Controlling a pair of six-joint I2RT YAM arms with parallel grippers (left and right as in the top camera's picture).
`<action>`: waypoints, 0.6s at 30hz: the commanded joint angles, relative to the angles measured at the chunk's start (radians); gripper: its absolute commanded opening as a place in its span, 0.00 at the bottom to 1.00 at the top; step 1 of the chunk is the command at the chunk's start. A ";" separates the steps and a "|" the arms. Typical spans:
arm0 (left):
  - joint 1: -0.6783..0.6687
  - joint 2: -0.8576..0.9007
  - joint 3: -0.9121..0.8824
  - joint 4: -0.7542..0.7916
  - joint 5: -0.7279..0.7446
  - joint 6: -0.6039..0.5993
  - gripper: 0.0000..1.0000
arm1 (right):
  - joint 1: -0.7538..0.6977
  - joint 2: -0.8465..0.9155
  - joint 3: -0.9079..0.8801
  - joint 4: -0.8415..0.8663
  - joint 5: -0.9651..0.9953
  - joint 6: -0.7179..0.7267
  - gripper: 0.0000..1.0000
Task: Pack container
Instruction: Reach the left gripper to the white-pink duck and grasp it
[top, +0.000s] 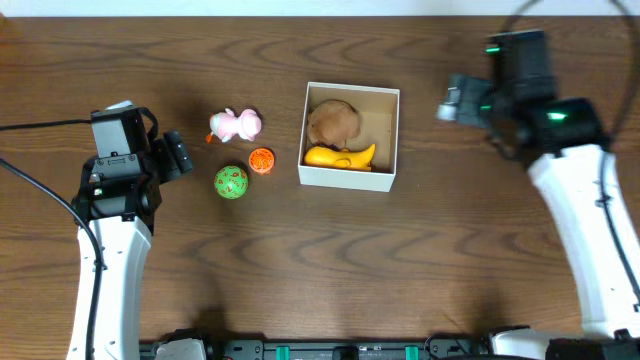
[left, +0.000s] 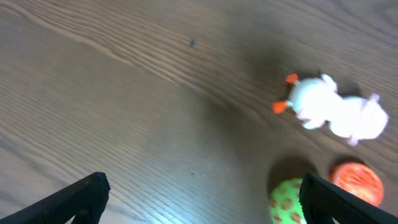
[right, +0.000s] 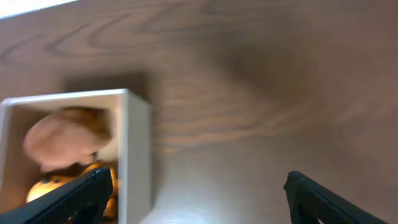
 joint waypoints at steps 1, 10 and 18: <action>0.004 0.006 0.019 -0.015 0.131 -0.032 0.98 | -0.115 -0.005 0.012 -0.038 -0.107 0.011 0.93; -0.052 0.066 0.057 0.033 0.201 0.076 0.89 | -0.277 -0.005 0.012 -0.088 -0.143 0.011 0.97; -0.161 0.330 0.232 0.034 0.182 0.187 0.89 | -0.277 -0.005 0.012 -0.093 -0.143 0.011 0.93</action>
